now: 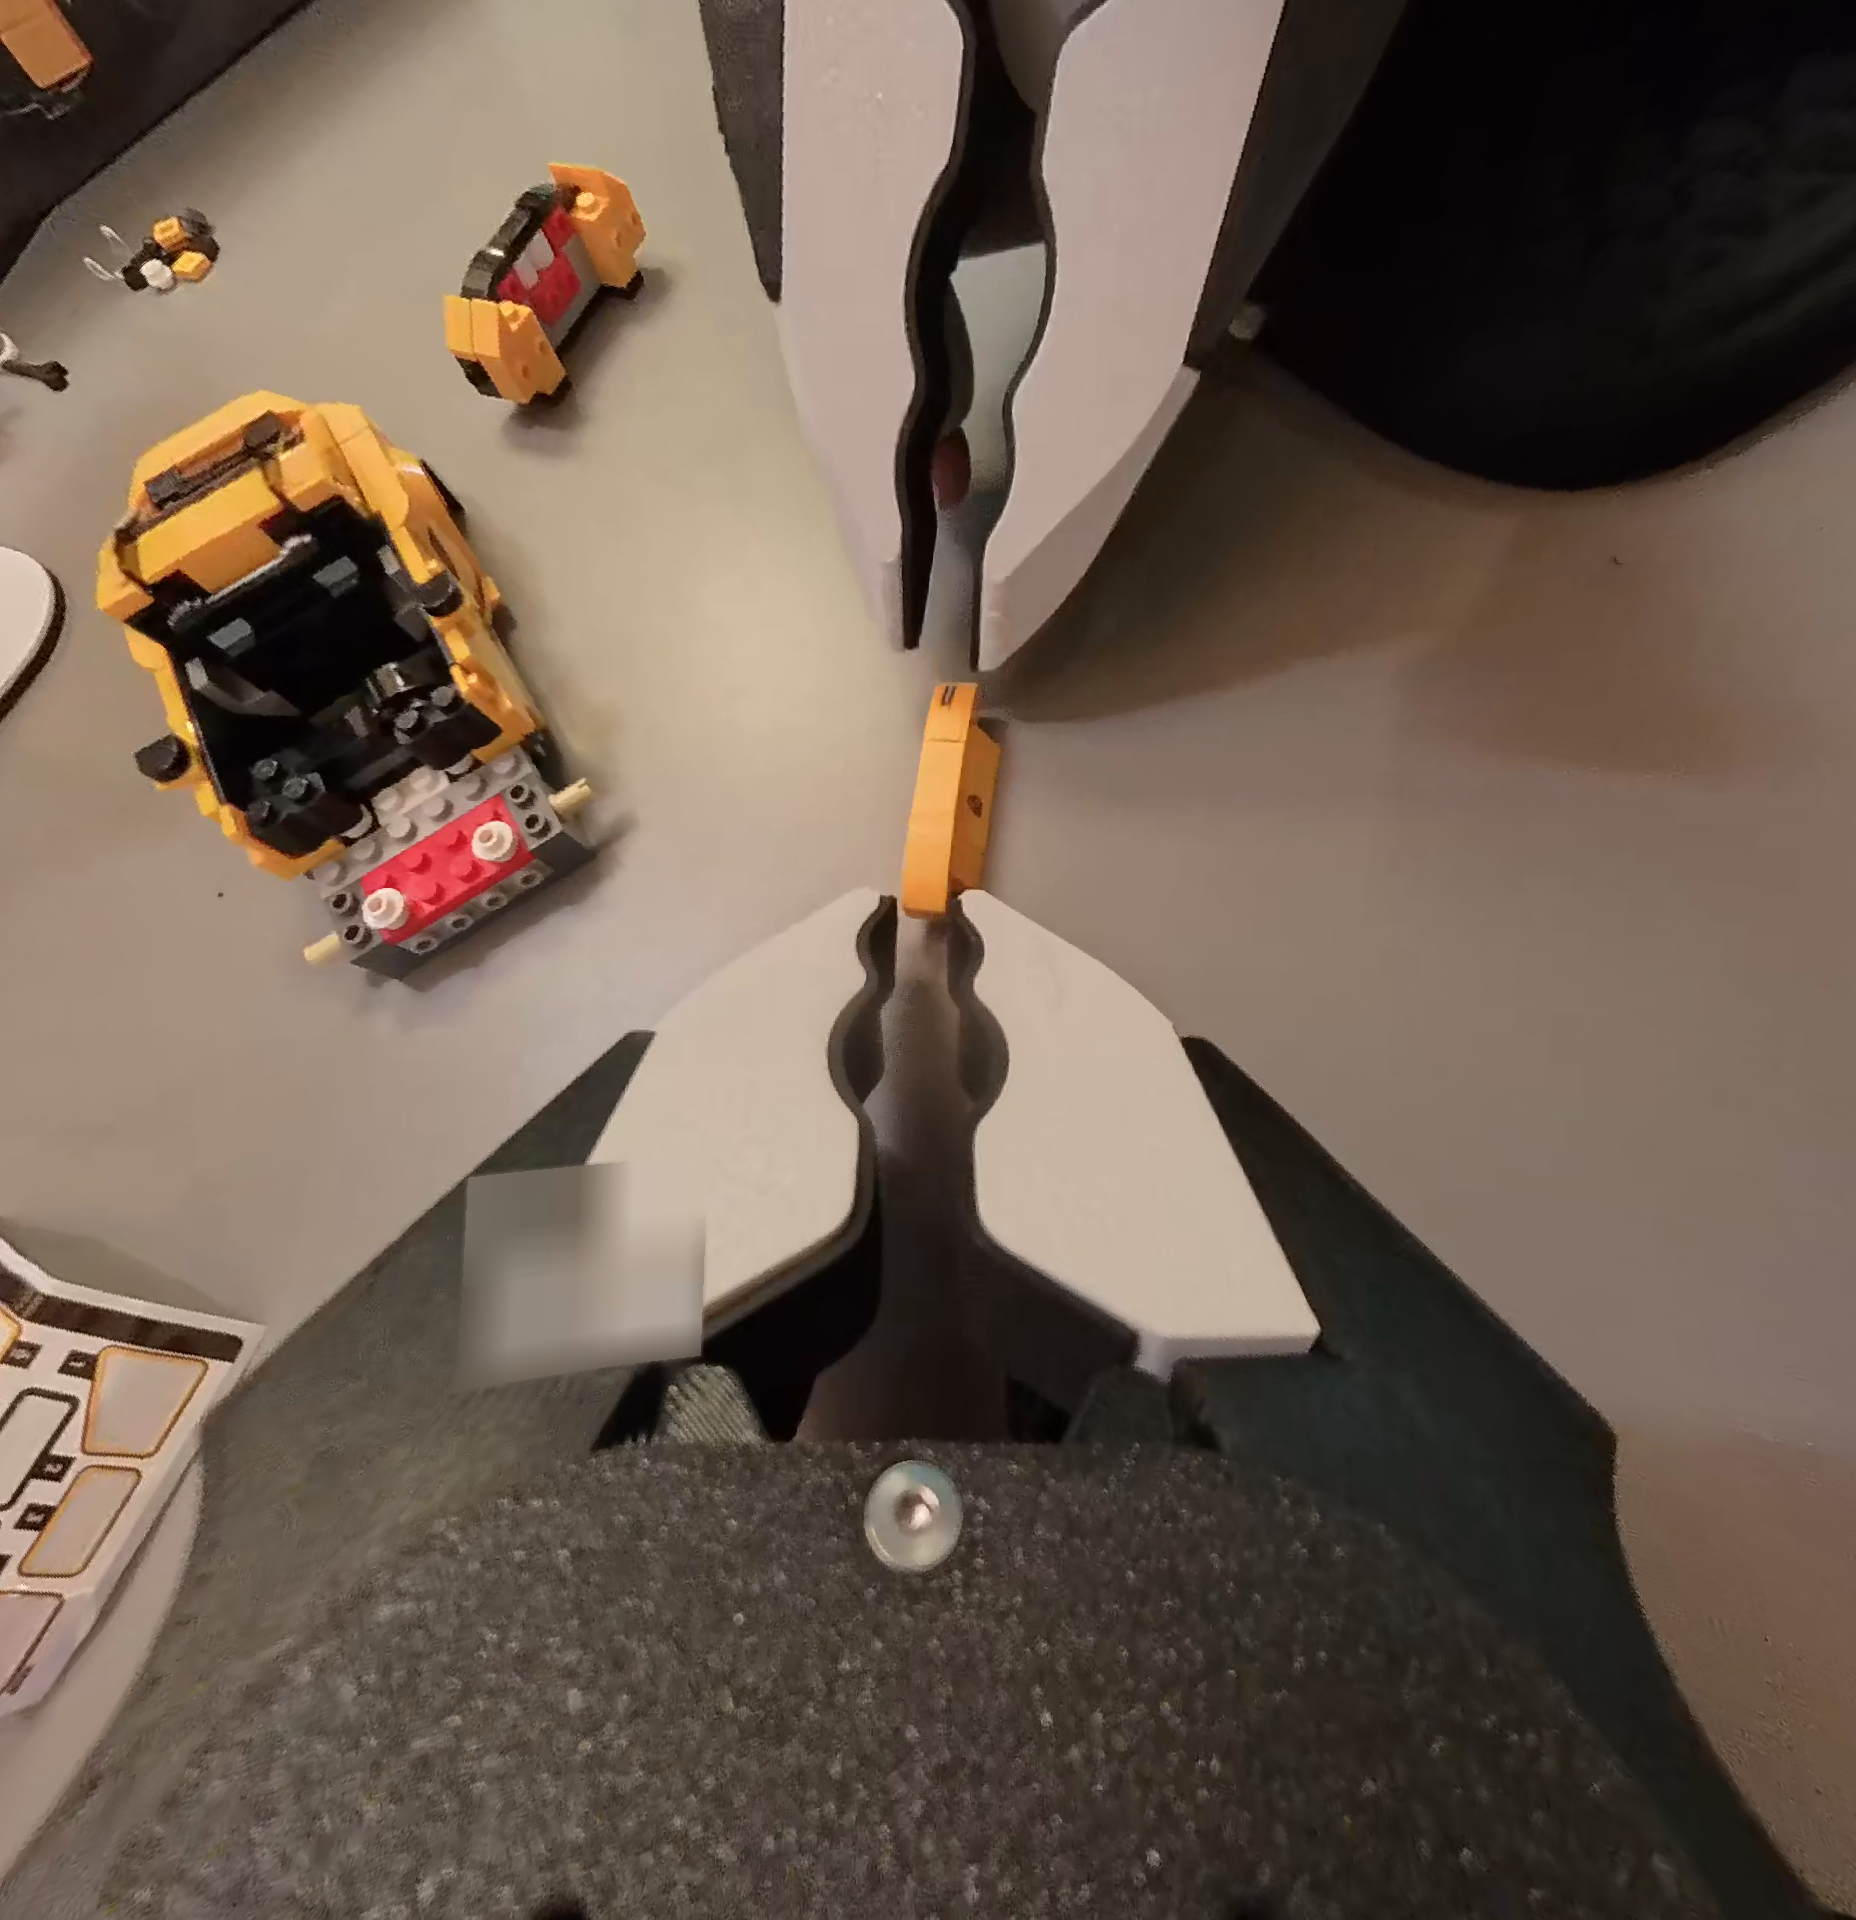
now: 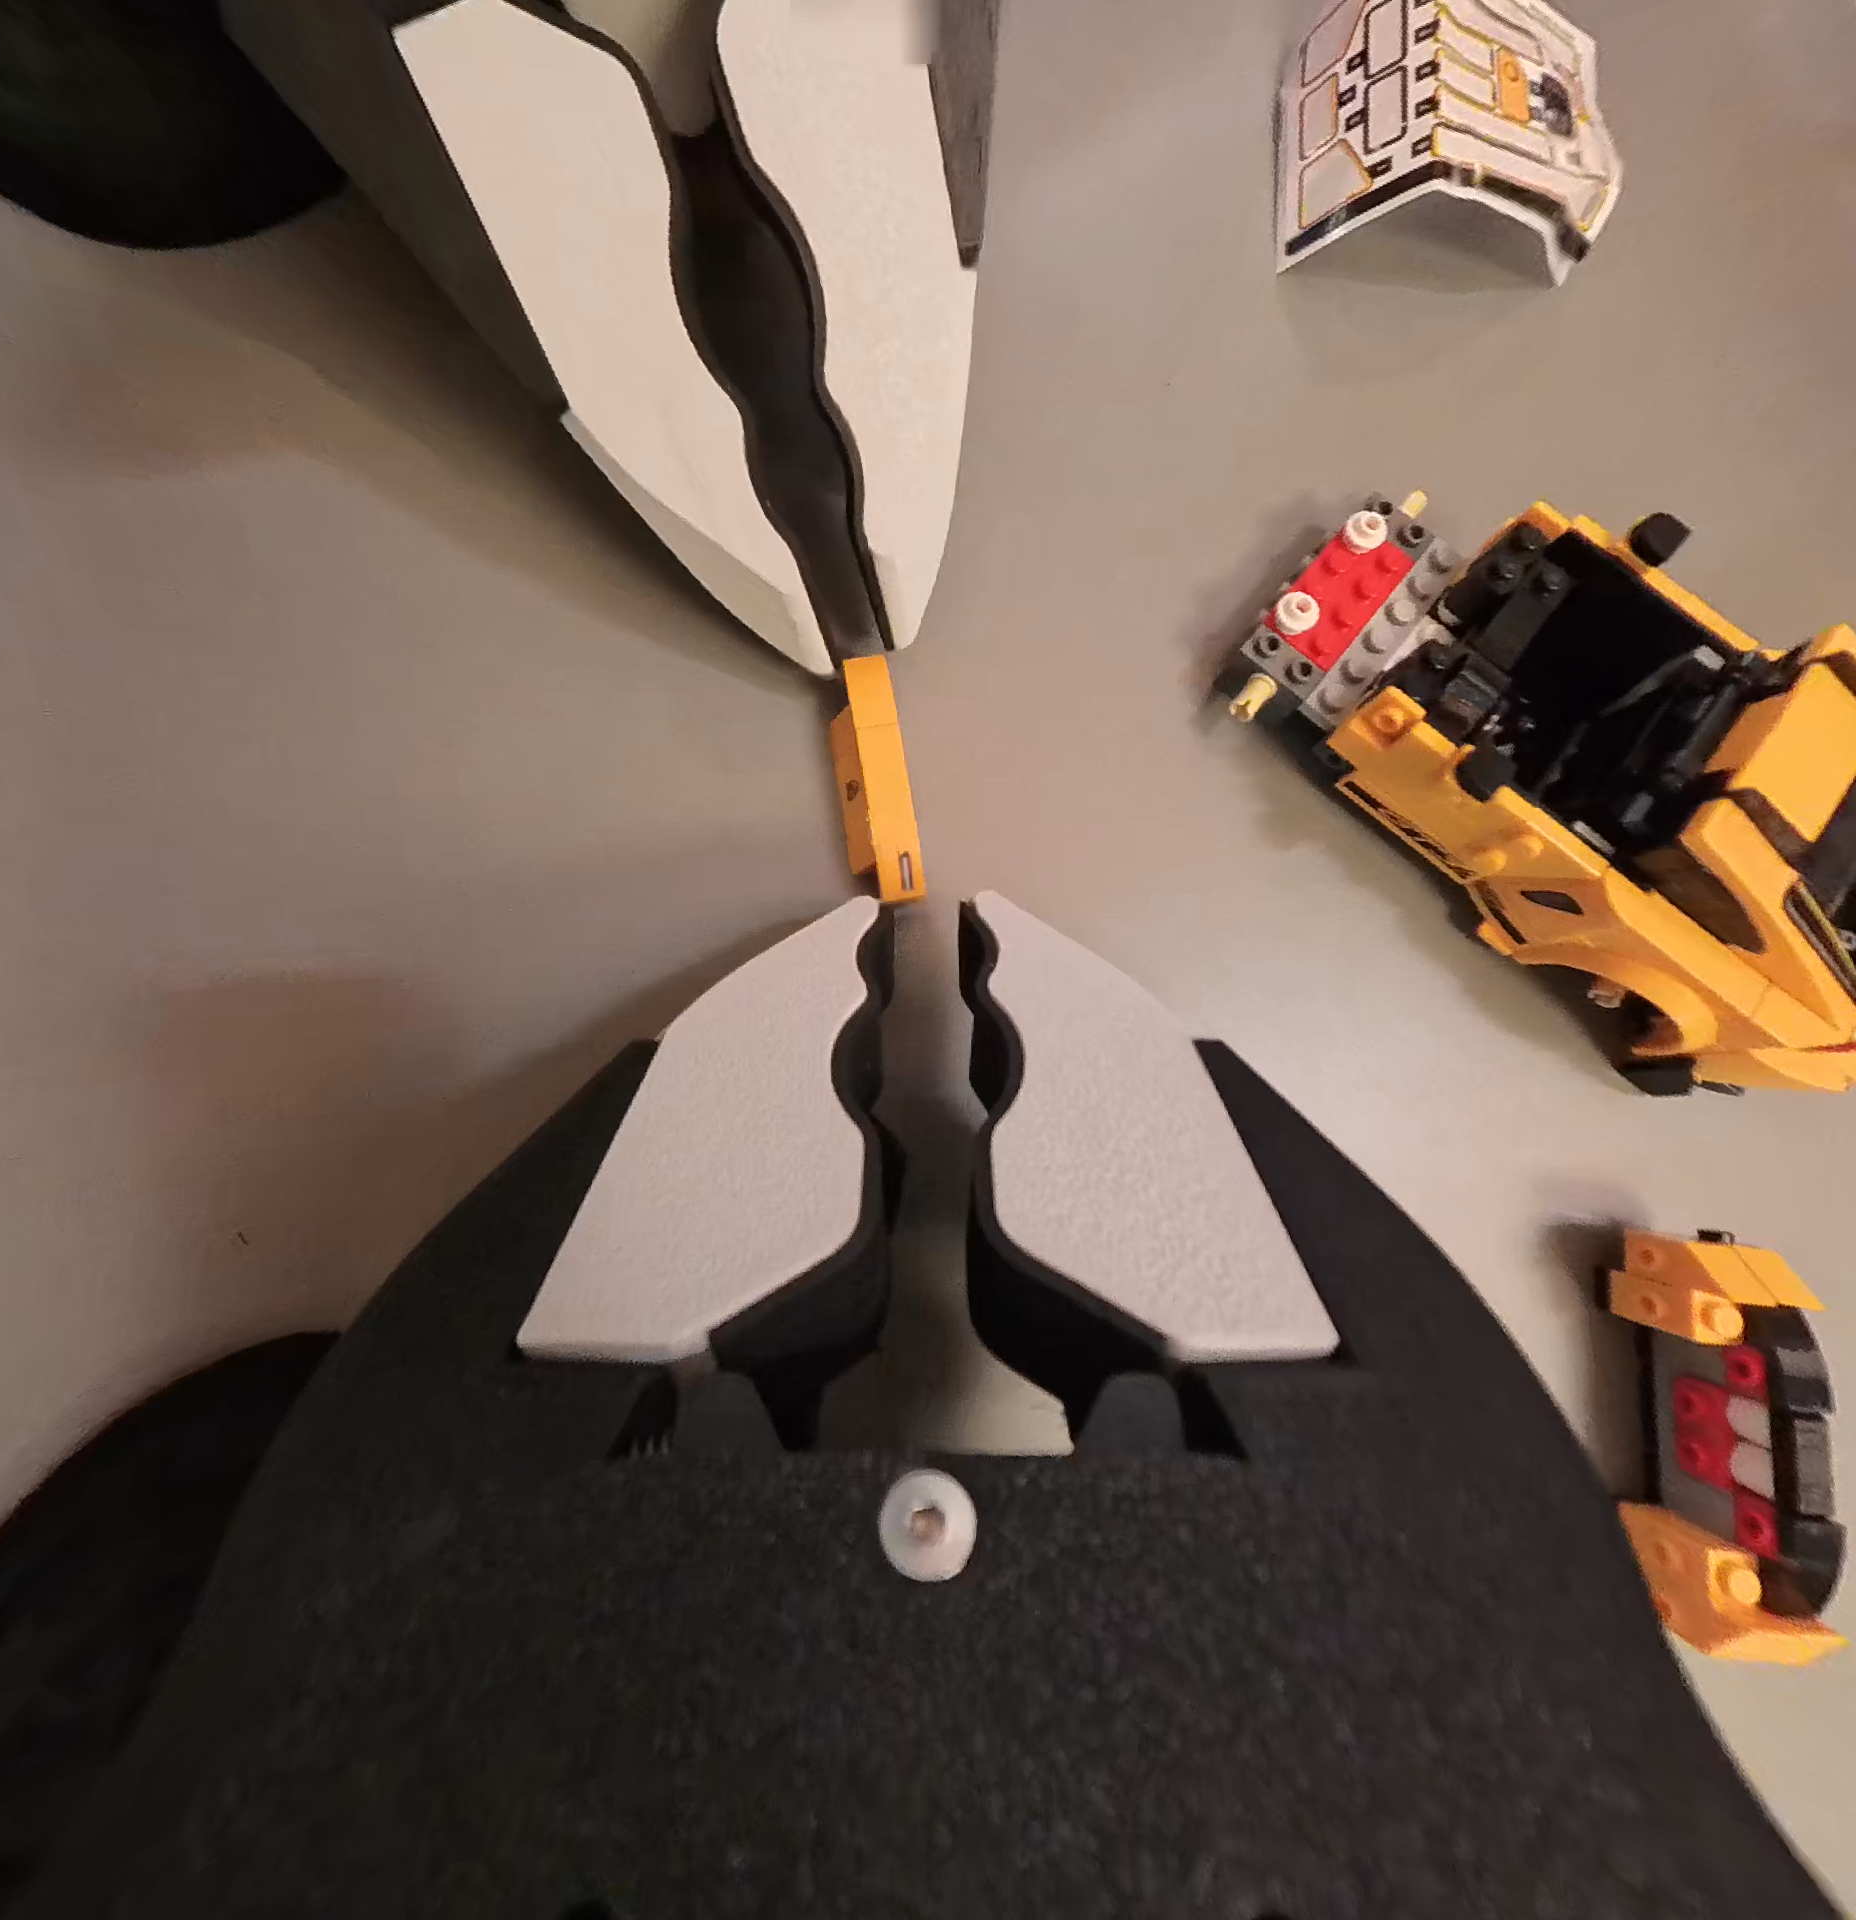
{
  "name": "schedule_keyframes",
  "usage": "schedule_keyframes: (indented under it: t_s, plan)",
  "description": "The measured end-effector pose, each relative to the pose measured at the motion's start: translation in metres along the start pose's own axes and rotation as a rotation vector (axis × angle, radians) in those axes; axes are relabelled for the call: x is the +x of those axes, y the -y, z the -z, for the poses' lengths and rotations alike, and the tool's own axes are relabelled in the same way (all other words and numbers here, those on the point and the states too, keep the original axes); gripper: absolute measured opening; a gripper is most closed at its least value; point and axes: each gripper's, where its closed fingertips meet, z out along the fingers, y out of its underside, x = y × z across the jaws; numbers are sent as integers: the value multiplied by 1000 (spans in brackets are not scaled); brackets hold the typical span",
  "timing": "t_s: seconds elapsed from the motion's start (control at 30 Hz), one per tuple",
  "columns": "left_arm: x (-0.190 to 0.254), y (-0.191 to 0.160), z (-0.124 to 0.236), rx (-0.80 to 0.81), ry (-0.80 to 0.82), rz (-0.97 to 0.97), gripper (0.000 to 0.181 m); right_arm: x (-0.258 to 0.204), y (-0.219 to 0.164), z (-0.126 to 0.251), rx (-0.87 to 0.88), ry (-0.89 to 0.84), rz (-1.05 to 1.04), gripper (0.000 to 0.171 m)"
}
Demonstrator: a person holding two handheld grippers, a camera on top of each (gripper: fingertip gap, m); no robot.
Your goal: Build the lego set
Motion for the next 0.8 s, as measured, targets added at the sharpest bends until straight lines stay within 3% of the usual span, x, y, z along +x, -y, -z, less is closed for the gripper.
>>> schedule_keyframes:
  t_s: [0.37,0.53,0.57,0.6,0.7,0.8]
  plan:
    - [-37,23,23,206,51,219,7,33,14,15,153,-140,-80,18]
    - [-85,25,27,204,193,316,3,73,32,37,397,-331,-230,23]
    - [-96,26,28,207,215,338,2,80,31,42,423,-371,-246,20]
    - [-108,25,28,203,246,358,1,86,30,49,444,-414,-255,2]
    - [-146,15,39,185,382,399,2,94,36,71,526,-469,-268,0]
    - [-181,-13,73,118,597,410,3,103,36,85,584,-538,-304,0]
